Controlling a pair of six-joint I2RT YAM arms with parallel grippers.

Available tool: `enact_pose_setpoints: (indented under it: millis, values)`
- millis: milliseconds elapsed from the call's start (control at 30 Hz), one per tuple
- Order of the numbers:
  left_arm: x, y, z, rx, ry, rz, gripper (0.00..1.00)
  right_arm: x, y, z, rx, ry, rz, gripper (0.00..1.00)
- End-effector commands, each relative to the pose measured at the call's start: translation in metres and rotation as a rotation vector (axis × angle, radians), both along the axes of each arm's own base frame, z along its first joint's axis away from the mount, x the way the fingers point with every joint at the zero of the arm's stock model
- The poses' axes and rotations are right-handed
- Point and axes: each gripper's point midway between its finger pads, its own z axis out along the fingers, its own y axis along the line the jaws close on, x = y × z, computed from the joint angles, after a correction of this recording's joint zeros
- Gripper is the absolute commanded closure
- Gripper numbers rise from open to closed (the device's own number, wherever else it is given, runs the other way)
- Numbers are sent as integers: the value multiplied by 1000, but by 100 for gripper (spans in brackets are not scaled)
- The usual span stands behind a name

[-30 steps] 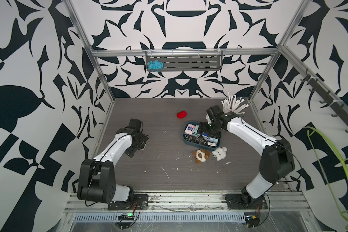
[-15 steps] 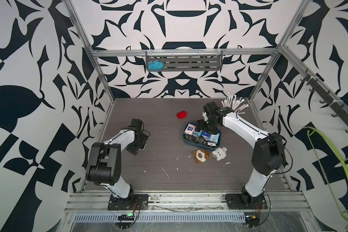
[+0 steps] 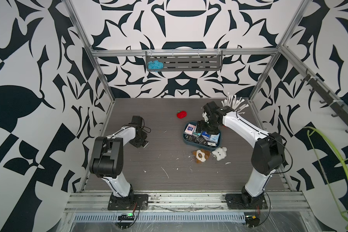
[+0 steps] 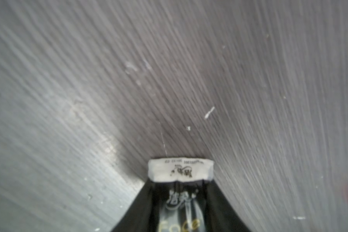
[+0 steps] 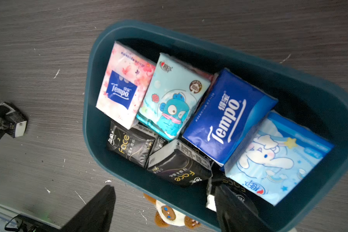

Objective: Put the pocket tissues into the storage box
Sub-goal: Pick up the pocket tissues from the center of the board, then place the pocket tissues in the storage box.

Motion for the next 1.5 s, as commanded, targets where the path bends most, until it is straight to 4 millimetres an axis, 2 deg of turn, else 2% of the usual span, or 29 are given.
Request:
enact_pose_setpoints:
  millis: [0, 167, 333, 433, 633, 833, 933, 1100, 1267, 1467]
  values:
    - [-13, -1, 1, -8, 14, -26, 63, -4, -7, 15, -10, -31, 3, 17]
    - [-11, -11, 24, -17, -33, -90, 58, -10, -15, 12, -27, -27, -18, 17]
    - [0, -50, 55, -2, -99, -223, 55, -15, -39, 3, -46, -7, -118, 16]
    - [8, -88, 76, -1, -152, -318, 54, -16, -59, 3, -16, -16, -209, 16]
    - [23, -180, 116, -33, -271, -492, 53, -23, -102, 14, 55, -55, -375, 16]
    - [35, -274, 144, -75, -373, -699, 52, -35, -121, 20, 52, -61, -419, 16]
    - [37, -316, 146, -106, -397, -795, 52, -39, -124, 21, 49, -57, -423, 16]
    - [29, -373, 129, -194, -381, -890, 52, -44, -132, 28, 51, -73, -443, 16]
    - [14, -406, 107, -233, -338, -949, 52, -50, -136, 33, 48, -78, -444, 16]
    - [0, -429, 93, -266, -318, -982, 52, -55, -137, 36, 45, -76, -434, 16]
